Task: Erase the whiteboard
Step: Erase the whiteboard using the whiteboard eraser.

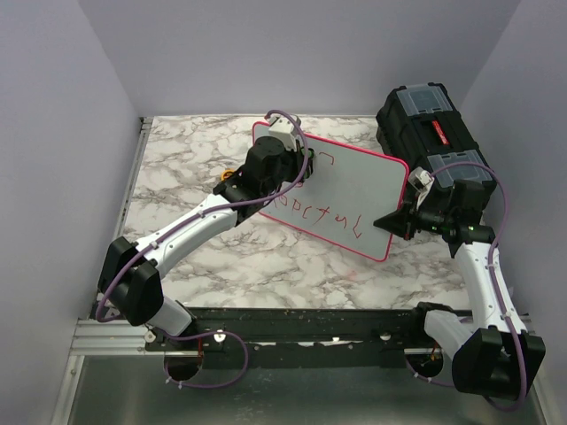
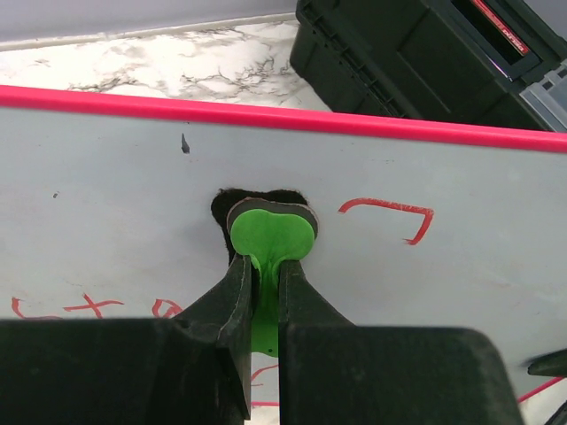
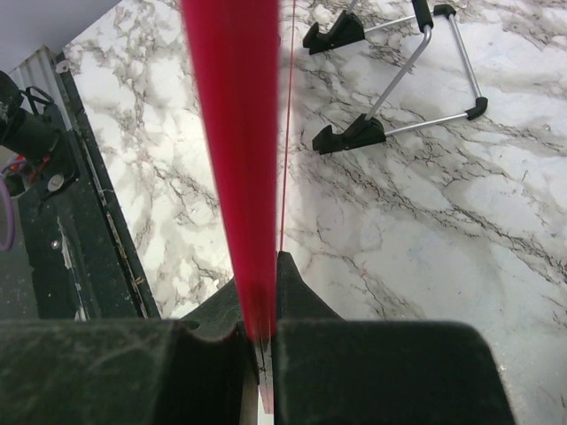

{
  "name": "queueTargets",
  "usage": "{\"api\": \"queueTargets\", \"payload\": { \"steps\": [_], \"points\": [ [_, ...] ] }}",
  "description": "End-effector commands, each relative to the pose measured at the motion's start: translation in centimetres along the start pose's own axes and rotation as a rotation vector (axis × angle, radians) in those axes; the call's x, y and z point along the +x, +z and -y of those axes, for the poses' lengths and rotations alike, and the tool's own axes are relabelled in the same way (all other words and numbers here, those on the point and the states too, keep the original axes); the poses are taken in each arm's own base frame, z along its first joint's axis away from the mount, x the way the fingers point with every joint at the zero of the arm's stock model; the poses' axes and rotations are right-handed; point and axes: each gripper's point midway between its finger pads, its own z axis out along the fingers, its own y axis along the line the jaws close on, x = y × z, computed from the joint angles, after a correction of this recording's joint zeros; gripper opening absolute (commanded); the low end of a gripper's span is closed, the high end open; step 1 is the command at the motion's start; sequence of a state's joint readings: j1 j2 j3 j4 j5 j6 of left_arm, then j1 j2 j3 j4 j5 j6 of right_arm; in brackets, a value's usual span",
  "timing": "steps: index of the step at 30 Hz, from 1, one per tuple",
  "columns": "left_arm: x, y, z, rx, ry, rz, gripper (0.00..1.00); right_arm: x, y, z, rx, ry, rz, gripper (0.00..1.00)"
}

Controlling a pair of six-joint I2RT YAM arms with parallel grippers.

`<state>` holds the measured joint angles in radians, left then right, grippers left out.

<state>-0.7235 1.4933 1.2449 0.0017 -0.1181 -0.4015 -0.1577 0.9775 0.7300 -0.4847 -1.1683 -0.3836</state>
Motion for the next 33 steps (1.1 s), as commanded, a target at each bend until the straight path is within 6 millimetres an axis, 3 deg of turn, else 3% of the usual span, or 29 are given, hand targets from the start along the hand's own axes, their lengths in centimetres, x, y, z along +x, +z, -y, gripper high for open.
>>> {"api": "queueTargets", "payload": {
  "steps": [1,7,13,16,20,27,29,33],
  "points": [
    [-0.3,-0.3,0.8,0.008,0.002,0.010,0.00,-2.1,-0.1,-1.9,-0.098,-0.126,0.063,0.00],
    [0.1,-0.1,3.7,0.056,0.034,0.005,0.00,-2.1,0.0,-1.9,-0.096,-0.125,0.062,0.00],
    [0.4,0.3,-0.7,-0.043,0.040,-0.019,0.00,-2.2,-0.1,-1.9,-0.094,-0.131,0.065,0.00],
    [0.3,0.1,-1.5,-0.056,0.040,-0.016,0.00,-2.2,-0.1,-2.0,-0.097,-0.130,0.064,0.00],
    [0.2,-0.1,0.2,-0.010,0.029,-0.007,0.00,-2.2,-0.1,-2.0,-0.097,-0.129,0.065,0.00],
    [0.6,0.2,5.8,0.078,0.075,-0.014,0.00,-2.1,-0.1,-1.9,-0.094,-0.126,0.062,0.00],
    [0.6,0.5,5.7,0.072,0.088,-0.020,0.00,-2.1,-0.1,-1.9,-0.095,-0.128,0.063,0.00],
    [0.3,0.9,3.2,0.012,0.106,-0.022,0.00,-2.2,-0.1,-2.0,-0.094,-0.134,0.065,0.00]
  ]
}}
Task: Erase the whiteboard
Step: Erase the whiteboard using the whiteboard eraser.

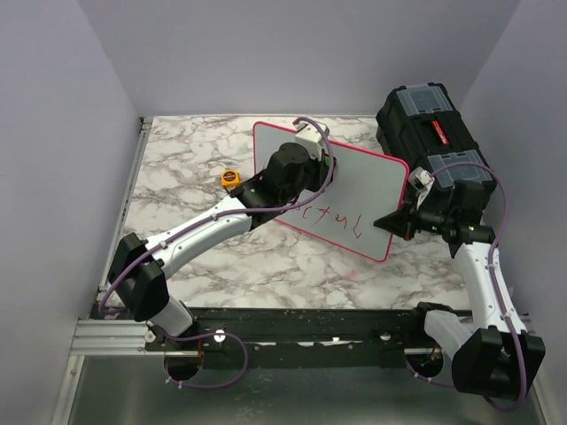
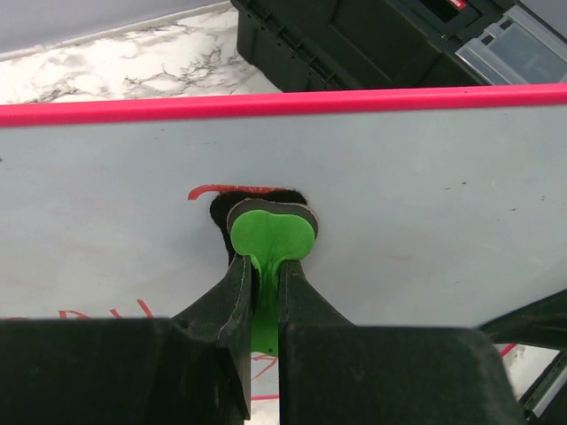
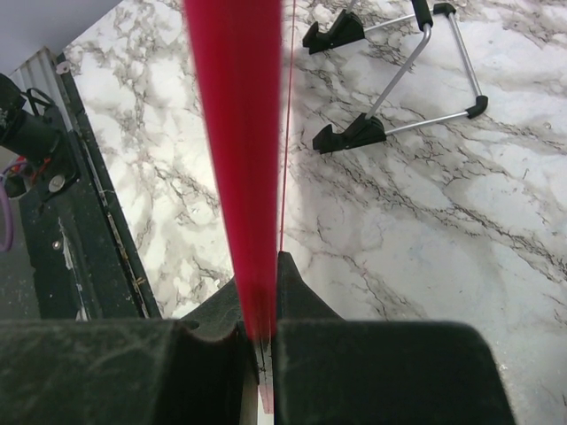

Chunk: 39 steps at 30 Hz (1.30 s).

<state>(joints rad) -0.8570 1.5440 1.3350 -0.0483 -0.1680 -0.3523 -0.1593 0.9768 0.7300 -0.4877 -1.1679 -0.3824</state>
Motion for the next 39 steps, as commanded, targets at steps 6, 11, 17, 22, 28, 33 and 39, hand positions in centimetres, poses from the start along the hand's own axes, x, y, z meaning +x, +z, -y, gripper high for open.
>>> {"api": "queueTargets", "payload": {
  "steps": [6,11,17,22,28,33,39],
  "points": [
    [-1.2,-0.1,-5.7,-0.119,0.007,0.017,0.00,-2.3,-0.1,-2.1,-0.098,-0.141,0.068,0.00],
    [-1.7,-0.2,-3.9,-0.071,0.005,0.026,0.00,-2.2,-0.1,-2.1,-0.099,-0.135,0.066,0.01],
    [-1.3,0.2,-0.2,-0.005,0.037,0.014,0.00,-2.2,-0.1,-2.0,-0.096,-0.136,0.065,0.01],
    [-1.5,0.3,-2.2,-0.037,0.029,0.012,0.00,-2.2,-0.1,-2.1,-0.095,-0.139,0.066,0.00],
    [-2.3,-0.3,-2.6,-0.034,0.017,0.030,0.00,-2.2,-0.1,-2.1,-0.099,-0.138,0.067,0.01],
    [-2.5,0.0,-2.9,-0.044,0.025,0.028,0.00,-2.2,-0.1,-2.1,-0.096,-0.139,0.066,0.01],
    [-3.3,-0.3,-2.9,-0.040,0.020,0.041,0.00,-2.3,-0.1,-2.1,-0.101,-0.136,0.067,0.00]
  ]
}}
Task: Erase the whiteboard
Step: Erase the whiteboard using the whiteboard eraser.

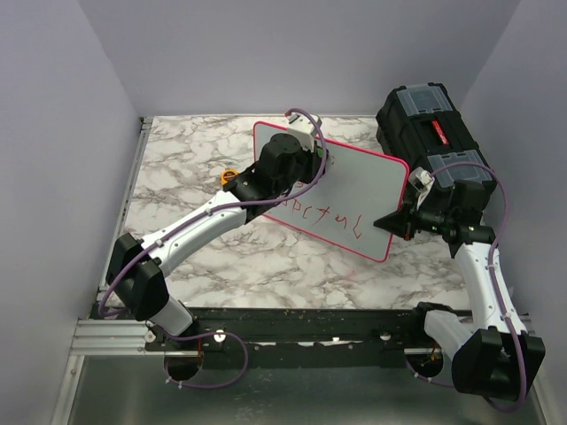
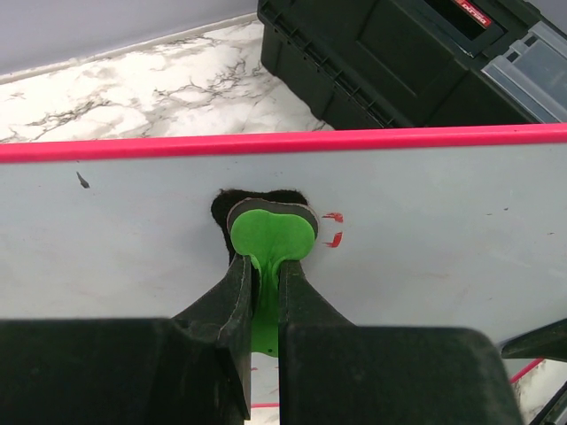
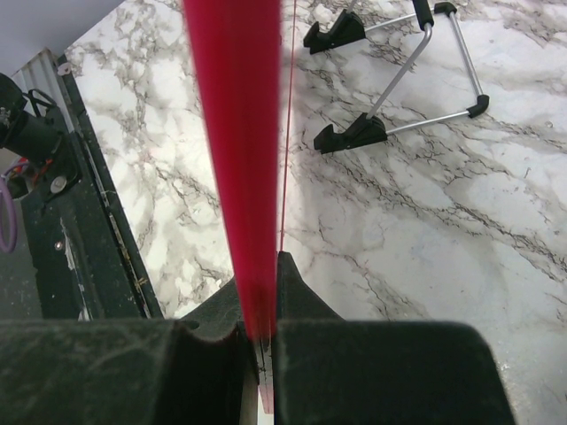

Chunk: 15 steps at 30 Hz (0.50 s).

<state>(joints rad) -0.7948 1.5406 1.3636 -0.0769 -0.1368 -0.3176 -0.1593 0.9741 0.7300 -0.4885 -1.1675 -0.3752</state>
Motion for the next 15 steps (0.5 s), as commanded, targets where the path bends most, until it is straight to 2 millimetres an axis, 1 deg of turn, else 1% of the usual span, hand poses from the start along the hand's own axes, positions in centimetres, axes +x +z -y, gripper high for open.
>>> {"api": "queueTargets", "payload": {
  "steps": [1,4,7,10,13,15],
  "points": [
    [-1.8,-0.3,-0.2,0.001,-0.007,0.031,0.00,-2.2,-0.1,-2.0,-0.101,-0.142,0.066,0.00],
    [-1.5,0.0,1.8,0.042,0.006,0.022,0.00,-2.2,-0.1,-2.0,-0.100,-0.141,0.066,0.01],
    [-1.1,0.4,2.5,0.056,0.007,0.009,0.00,-2.2,-0.1,-2.0,-0.098,-0.141,0.064,0.01],
    [-1.1,0.3,1.5,0.030,0.018,0.011,0.00,-2.2,-0.1,-2.0,-0.095,-0.146,0.065,0.00],
    [-1.2,-0.1,-0.6,-0.004,-0.001,0.015,0.00,-2.2,-0.1,-2.1,-0.099,-0.144,0.066,0.00],
    [-1.4,-0.5,-1.6,-0.021,-0.016,0.026,0.00,-2.2,-0.1,-2.0,-0.099,-0.143,0.066,0.00]
  ]
}}
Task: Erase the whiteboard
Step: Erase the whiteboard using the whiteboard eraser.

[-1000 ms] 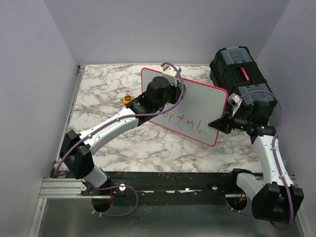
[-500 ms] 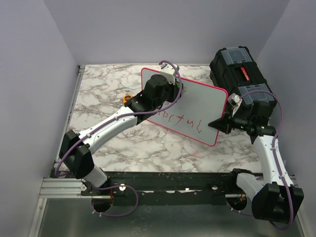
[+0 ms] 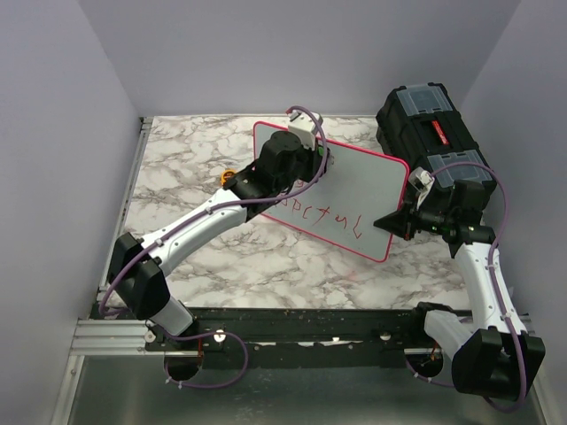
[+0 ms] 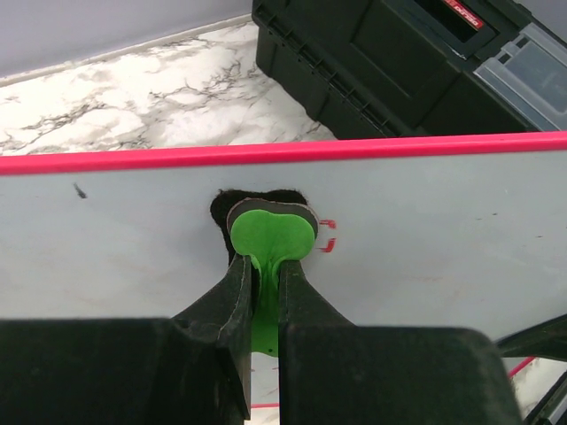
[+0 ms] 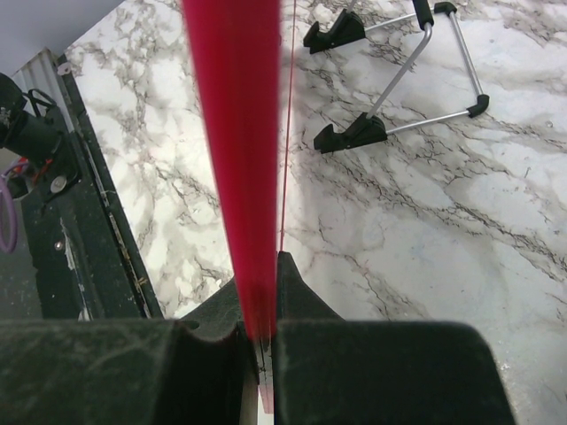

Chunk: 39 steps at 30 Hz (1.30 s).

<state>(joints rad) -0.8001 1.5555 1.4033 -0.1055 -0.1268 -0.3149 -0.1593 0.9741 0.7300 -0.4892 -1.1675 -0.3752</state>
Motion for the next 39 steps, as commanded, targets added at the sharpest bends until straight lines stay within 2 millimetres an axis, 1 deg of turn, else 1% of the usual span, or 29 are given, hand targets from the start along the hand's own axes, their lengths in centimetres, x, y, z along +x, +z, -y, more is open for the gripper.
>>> {"api": "queueTargets", "payload": {
  "steps": [1,2,4,6,9,11,13,14,16,22,23,24,26,28,30,32,33,35,37,39],
  "points": [
    [-0.9,-0.8,-2.4,-0.036,-0.024,0.037,0.00,-2.2,-0.1,-2.0,-0.099,-0.145,0.067,0.00],
    [-1.0,-0.8,-2.5,-0.035,-0.026,0.039,0.00,-2.2,-0.1,-2.1,-0.100,-0.146,0.067,0.00],
    [-1.0,-0.8,-1.8,-0.011,-0.036,0.036,0.00,-2.2,-0.1,-2.0,-0.099,-0.144,0.067,0.00],
    [-0.9,-0.6,-0.6,0.010,-0.032,0.032,0.00,-2.2,-0.1,-2.0,-0.100,-0.142,0.066,0.01],
    [-0.8,-0.3,1.9,0.053,-0.013,0.027,0.00,-2.1,-0.1,-2.0,-0.097,-0.142,0.065,0.00],
    [-0.6,-0.1,3.1,0.074,-0.004,0.022,0.00,-2.2,-0.1,-2.0,-0.096,-0.144,0.065,0.00],
    [-0.4,0.1,3.6,0.084,0.000,0.017,0.00,-2.2,-0.1,-2.0,-0.096,-0.144,0.065,0.00],
    [-0.3,0.1,3.6,0.085,0.004,0.014,0.00,-2.1,-0.1,-1.9,-0.095,-0.142,0.065,0.01],
    [-0.3,0.2,2.9,0.064,0.016,0.013,0.00,-2.2,-0.1,-2.0,-0.096,-0.145,0.066,0.01],
    [-0.5,0.0,-0.8,0.000,-0.010,0.018,0.00,-2.3,-0.1,-2.1,-0.099,-0.149,0.068,0.00],
    [-0.7,-0.2,-1.0,-0.002,-0.015,0.023,0.00,-2.3,-0.1,-2.1,-0.099,-0.150,0.069,0.00],
    [-0.9,-0.3,-1.0,0.000,-0.016,0.026,0.00,-2.3,-0.2,-2.1,-0.098,-0.150,0.069,0.01],
    [-0.9,-0.3,-0.3,0.023,-0.028,0.025,0.00,-2.3,-0.1,-2.1,-0.099,-0.150,0.069,0.01],
    [-0.8,-0.3,1.0,0.046,-0.022,0.025,0.00,-2.3,-0.1,-2.1,-0.099,-0.146,0.067,0.00],
    [-0.4,-0.1,2.9,0.075,-0.004,0.015,0.00,-2.2,-0.1,-2.0,-0.098,-0.145,0.067,0.01],
    [-0.1,0.1,4.0,0.097,0.001,0.009,0.00,-2.2,-0.1,-2.0,-0.096,-0.147,0.066,0.00],
    [0.0,0.3,4.3,0.101,0.003,0.006,0.00,-2.2,-0.1,-2.0,-0.095,-0.147,0.066,0.01],
    [0.1,0.4,4.4,0.102,0.012,0.000,0.00,-2.2,-0.1,-2.0,-0.095,-0.147,0.066,0.00],
    [0.1,0.4,3.5,0.074,0.031,0.000,0.00,-2.2,-0.1,-2.0,-0.095,-0.146,0.067,0.00],
    [-0.3,0.3,2.2,0.051,0.025,0.010,0.00,-2.2,-0.1,-2.1,-0.099,-0.147,0.068,0.00]
  ]
}}
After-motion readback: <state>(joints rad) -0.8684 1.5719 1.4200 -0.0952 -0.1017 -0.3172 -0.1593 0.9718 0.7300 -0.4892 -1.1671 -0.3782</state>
